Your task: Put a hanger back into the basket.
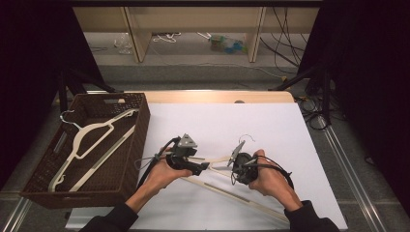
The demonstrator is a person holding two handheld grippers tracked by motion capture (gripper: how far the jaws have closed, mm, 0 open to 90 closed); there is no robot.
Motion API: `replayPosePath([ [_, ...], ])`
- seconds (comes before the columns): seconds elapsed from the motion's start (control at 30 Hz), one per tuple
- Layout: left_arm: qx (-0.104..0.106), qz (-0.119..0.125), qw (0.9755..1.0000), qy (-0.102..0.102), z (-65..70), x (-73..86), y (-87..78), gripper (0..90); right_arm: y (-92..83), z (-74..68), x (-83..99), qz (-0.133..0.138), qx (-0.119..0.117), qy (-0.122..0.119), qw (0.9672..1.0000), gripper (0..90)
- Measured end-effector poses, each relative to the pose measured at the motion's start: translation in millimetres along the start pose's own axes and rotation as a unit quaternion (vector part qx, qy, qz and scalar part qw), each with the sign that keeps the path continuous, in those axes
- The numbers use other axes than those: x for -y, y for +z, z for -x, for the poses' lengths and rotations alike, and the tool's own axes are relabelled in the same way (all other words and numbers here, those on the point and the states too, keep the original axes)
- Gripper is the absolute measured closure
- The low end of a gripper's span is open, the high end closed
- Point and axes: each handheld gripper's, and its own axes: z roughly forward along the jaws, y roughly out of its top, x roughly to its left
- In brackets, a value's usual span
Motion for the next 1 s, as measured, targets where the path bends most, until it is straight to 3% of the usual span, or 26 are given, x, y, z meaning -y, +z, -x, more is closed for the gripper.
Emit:
replayPosePath([
  [0.27,0.021,-0.030,0.9992,0.017,-6.0,-13.6,21.3,30.5,-3.0,-4.0,-2.9,0.005,0.000,-0.007,1.0000,85.4],
  [0.3,0.023,-0.033,0.9991,0.015,-6.1,-14.6,23.7,30.6,-4.3,-4.1,-3.6,-0.001,-0.001,-0.009,1.0000,90.0],
  [0.4,0.037,-0.061,0.9967,0.038,-7.9,-16.8,31.8,30.9,-7.8,-4.6,-4.1,0.016,-0.007,-0.008,0.9998,90.0],
  [0.43,0.044,-0.087,0.9941,0.047,-7.8,-17.8,36.5,30.3,-8.0,-4.7,-4.3,0.021,-0.010,-0.007,0.9997,90.0],
  [0.47,0.029,-0.095,0.9940,0.045,-8.2,-18.2,38.5,32.0,-7.1,-4.7,-4.3,0.022,-0.005,-0.006,0.9997,90.0],
  [0.5,0.019,-0.090,0.9948,0.044,-9.3,-19.0,38.1,33.9,-5.5,-4.3,-3.7,0.018,-0.006,-0.004,0.9998,90.0],
  [0.53,0.027,-0.091,0.9944,0.046,-11.8,-21.6,35.9,33.0,-4.6,-3.5,-2.9,0.010,-0.017,-0.004,0.9998,90.0],
  [0.6,0.032,-0.082,0.9954,0.039,-13.2,-26.8,30.0,32.3,-1.3,-2.3,-1.5,0.009,-0.017,-0.003,0.9998,90.0],
  [0.73,0.036,-0.083,0.9948,0.046,-8.2,-31.0,29.0,31.4,2.3,-0.6,-1.6,0.008,-0.021,0.003,0.9997,90.0],
  [0.8,0.041,-0.086,0.9944,0.044,-6.3,-29.4,31.1,31.0,4.2,-1.1,-1.7,-0.008,-0.027,-0.007,0.9996,90.0],
  [0.9,0.034,-0.097,0.9935,0.048,-6.1,-27.9,32.6,30.2,11.2,-1.2,-1.8,-0.008,-0.028,0.001,0.9996,82.7],
  [0.97,0.035,-0.078,0.9961,0.023,-4.1,-26.8,34.7,30.2,16.9,1.1,-1.5,-0.020,-0.028,0.002,0.9994,83.2],
  [1.0,0.036,-0.093,0.9941,0.042,-7.2,-27.8,32.6,30.2,19.6,2.3,-1.1,-0.019,-0.030,0.001,0.9994,83.1],
])
